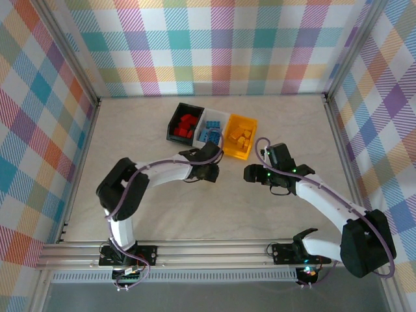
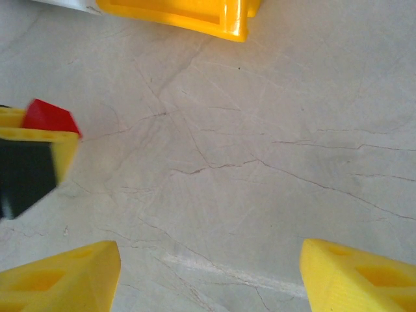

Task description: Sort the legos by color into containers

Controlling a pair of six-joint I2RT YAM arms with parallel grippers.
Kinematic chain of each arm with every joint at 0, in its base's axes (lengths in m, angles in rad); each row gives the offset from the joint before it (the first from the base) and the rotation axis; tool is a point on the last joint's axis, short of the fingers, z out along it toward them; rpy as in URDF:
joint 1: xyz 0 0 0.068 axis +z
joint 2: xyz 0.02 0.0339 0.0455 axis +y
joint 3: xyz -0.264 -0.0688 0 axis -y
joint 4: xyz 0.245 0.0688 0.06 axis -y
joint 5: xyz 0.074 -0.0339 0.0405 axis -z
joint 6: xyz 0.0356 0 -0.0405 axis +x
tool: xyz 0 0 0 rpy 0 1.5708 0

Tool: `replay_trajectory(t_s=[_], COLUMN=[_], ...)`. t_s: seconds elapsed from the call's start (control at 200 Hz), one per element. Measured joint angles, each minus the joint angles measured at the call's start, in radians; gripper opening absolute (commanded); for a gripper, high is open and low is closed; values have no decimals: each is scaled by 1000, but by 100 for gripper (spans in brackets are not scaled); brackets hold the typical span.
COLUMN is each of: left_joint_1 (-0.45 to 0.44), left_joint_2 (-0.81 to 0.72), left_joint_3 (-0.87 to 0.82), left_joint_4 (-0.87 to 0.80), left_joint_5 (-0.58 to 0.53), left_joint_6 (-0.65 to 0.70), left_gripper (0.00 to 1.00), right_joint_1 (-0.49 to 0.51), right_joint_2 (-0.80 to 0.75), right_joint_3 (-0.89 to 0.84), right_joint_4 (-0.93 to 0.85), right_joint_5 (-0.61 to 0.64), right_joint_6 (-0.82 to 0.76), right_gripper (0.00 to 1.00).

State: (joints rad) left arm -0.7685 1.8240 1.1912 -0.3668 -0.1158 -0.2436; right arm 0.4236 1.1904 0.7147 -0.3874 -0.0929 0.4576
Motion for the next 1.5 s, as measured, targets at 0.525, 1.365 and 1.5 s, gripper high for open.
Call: replay_trajectory(t_s=[0.525,1.365,1.5], left_joint_1=[316,414,414], left_joint_2=[26,422,225], left_joint_3=[448,827,662], left_joint_4=[-130,-261,-236], left_joint_5=[-14,22,41], left_joint_6=[85,148,109], left_gripper=[29,72,76], right_joint_1=[0,-84,-163], right_joint_2=[0,-105,-105], right_joint_3=[-14,43,76], right_joint_4=[15,-41,-35], right_joint_5=[-41,39,30], right_joint_6=[14,-99,-115], right_gripper=[73,82,85])
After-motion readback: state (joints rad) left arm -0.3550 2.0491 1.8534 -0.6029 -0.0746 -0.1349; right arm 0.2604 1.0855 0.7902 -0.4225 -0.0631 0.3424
